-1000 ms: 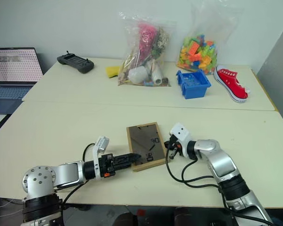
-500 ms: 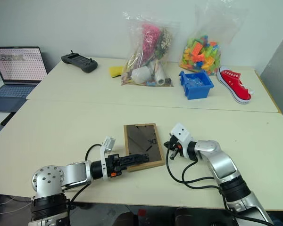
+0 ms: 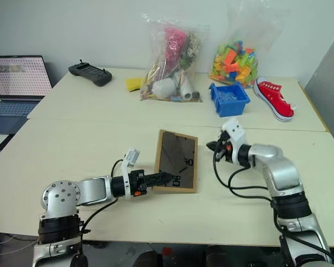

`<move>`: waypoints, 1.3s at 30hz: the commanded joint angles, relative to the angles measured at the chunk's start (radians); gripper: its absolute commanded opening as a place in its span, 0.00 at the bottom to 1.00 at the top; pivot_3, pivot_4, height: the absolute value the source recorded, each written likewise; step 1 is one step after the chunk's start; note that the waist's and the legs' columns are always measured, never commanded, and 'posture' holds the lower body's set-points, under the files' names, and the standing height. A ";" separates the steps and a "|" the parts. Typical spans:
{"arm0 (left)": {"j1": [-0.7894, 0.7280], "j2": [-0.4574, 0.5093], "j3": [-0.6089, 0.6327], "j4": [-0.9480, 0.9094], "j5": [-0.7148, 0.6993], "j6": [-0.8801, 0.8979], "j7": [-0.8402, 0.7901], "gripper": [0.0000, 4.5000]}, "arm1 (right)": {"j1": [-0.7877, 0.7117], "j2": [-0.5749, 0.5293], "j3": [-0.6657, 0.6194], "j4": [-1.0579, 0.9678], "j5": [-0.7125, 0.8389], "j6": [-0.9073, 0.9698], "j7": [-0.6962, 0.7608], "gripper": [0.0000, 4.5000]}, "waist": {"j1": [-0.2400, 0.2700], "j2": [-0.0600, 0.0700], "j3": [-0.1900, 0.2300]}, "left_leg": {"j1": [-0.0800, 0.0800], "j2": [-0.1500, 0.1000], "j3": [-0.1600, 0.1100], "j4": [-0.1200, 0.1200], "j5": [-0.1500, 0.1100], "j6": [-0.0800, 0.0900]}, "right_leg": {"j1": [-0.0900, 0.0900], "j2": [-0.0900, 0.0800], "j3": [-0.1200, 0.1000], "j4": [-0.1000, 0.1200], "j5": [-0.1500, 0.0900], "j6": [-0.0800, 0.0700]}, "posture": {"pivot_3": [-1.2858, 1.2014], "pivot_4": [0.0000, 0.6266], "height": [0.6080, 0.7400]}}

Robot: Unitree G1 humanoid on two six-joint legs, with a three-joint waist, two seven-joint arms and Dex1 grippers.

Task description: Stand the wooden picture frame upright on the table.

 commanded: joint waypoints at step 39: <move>-0.259 0.070 0.106 0.268 -0.162 0.149 -0.121 0.29 | 0.135 -0.279 0.039 0.043 -0.397 -1.057 -0.105 0.87 | 0.000 -0.001 0.003 | -0.008 0.000 -0.003 0.001 -0.001 0.001 | -0.005 0.000 -0.004 -0.003 0.000 0.002 | 0.52 0.24 1.00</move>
